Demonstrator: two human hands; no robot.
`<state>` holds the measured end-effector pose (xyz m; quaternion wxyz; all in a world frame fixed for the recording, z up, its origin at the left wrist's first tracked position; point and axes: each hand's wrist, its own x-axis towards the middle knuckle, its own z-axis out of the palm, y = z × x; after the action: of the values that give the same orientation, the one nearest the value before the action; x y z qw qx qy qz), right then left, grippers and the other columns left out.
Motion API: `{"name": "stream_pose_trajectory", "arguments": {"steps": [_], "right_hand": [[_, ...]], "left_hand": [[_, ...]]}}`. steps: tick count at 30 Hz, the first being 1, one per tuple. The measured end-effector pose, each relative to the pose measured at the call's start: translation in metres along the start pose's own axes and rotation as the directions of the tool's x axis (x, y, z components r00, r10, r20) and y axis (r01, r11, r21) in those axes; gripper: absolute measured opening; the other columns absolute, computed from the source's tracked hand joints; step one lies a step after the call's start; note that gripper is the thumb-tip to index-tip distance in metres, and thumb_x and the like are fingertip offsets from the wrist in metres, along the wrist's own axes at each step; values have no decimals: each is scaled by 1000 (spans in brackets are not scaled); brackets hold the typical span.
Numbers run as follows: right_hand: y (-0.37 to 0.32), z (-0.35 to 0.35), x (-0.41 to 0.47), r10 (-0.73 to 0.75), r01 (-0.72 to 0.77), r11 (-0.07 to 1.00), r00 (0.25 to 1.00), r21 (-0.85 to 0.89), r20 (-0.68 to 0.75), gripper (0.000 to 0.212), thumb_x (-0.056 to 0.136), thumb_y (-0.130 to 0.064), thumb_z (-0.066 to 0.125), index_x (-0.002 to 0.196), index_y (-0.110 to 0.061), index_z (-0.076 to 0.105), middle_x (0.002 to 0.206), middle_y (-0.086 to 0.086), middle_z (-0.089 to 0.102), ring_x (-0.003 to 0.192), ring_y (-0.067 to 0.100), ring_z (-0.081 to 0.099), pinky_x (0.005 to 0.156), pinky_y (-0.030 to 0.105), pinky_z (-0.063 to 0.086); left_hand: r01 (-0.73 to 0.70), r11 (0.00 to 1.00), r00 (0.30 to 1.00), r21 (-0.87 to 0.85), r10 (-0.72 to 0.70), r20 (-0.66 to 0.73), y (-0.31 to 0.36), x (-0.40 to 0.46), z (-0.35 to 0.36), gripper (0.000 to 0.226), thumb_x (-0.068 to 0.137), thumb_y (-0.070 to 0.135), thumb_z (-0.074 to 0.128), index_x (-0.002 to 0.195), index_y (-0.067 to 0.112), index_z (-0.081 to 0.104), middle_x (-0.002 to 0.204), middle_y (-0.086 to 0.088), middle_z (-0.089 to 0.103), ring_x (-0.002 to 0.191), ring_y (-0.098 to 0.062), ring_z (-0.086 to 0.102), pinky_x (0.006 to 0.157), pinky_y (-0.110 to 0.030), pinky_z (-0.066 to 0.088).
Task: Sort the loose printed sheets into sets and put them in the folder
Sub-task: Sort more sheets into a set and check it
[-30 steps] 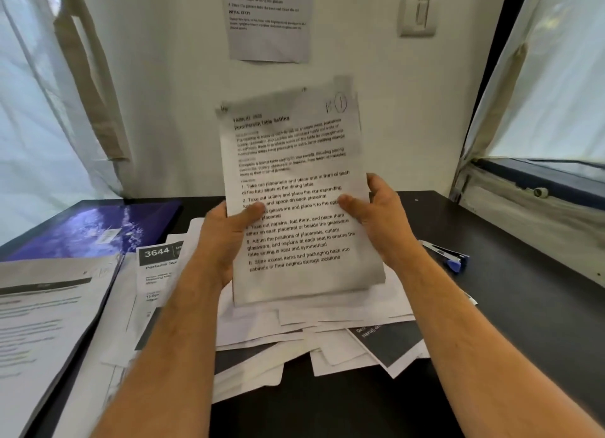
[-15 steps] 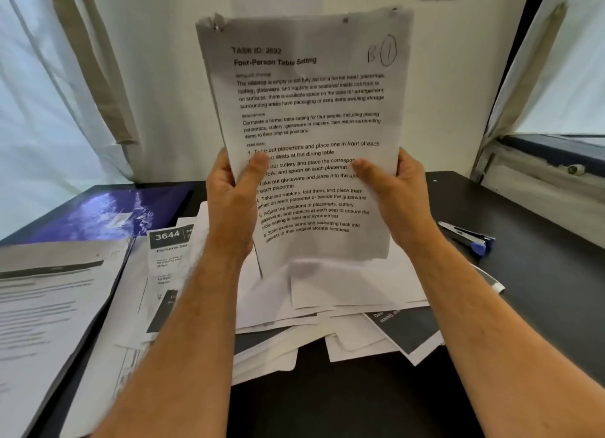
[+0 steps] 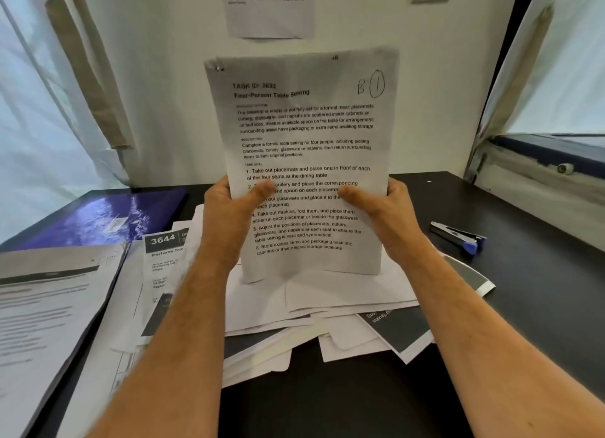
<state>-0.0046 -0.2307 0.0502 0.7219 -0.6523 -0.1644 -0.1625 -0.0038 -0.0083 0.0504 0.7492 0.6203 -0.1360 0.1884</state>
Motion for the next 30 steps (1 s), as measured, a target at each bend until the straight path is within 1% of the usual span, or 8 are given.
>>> {"name": "stream_pose_trajectory", "arguments": {"steps": [2,5,7,11,13,20,25,30], "right_hand": [[-2,3,-1,-15,16,1000,1000,9,-20,25,85,-3,75,109,-5,69,99,6,78,88,25,75,72,34,60],[-6,5,0,-120,121,992,991,29,-62,55,80,-10,77,128,-3,51,109,7,74,93,24,74,74,35,60],[-6,4,0,-133,137,990,987,43,-86,63,79,-17,73,133,-3,43,109,4,73,93,24,74,73,35,60],[12,0,3,22,-25,998,998,-54,-59,42,84,-11,76,123,-6,61,108,7,75,93,26,74,83,52,60],[17,-3,5,71,-78,992,995,-97,-72,28,85,-6,75,112,-9,69,101,5,77,89,25,75,83,54,60],[12,-2,7,-59,40,992,986,-123,-153,20,85,-6,74,98,-22,72,96,-2,78,85,19,76,72,36,63],[33,-3,5,85,-113,933,992,-341,-97,26,85,-12,77,111,-14,72,103,0,76,89,15,74,82,39,62],[30,-1,6,41,-81,950,990,-302,-136,25,88,-15,75,112,-13,71,100,-1,76,84,14,75,69,27,61]], "left_hand": [[-27,1000,999,11,27,-23,0,0,6,24,89,13,74,112,13,69,104,-6,77,94,-26,75,79,-48,62],[-106,994,991,19,107,-84,3,2,13,22,89,13,74,110,15,70,101,-2,77,92,-22,75,73,-39,62],[-108,994,989,26,110,-94,2,2,14,22,89,14,74,110,16,71,101,-1,77,92,-21,75,73,-39,62],[-17,995,1000,94,19,-22,-12,-3,15,19,91,19,72,110,17,72,99,-2,78,90,-21,76,77,-47,62],[-1,994,1000,109,2,-11,-14,-5,16,18,91,20,72,109,18,72,98,-1,78,89,-22,76,76,-50,62],[-69,994,995,88,75,-60,-4,-2,21,16,91,20,71,107,20,72,97,2,78,89,-17,75,69,-35,63],[36,990,998,133,-29,-56,-21,-5,17,24,91,24,71,114,16,71,99,-1,78,88,-20,76,73,-49,63],[-12,992,998,122,21,-67,-19,-3,20,21,92,23,71,112,18,71,99,0,78,88,-19,76,70,-44,63]]}}
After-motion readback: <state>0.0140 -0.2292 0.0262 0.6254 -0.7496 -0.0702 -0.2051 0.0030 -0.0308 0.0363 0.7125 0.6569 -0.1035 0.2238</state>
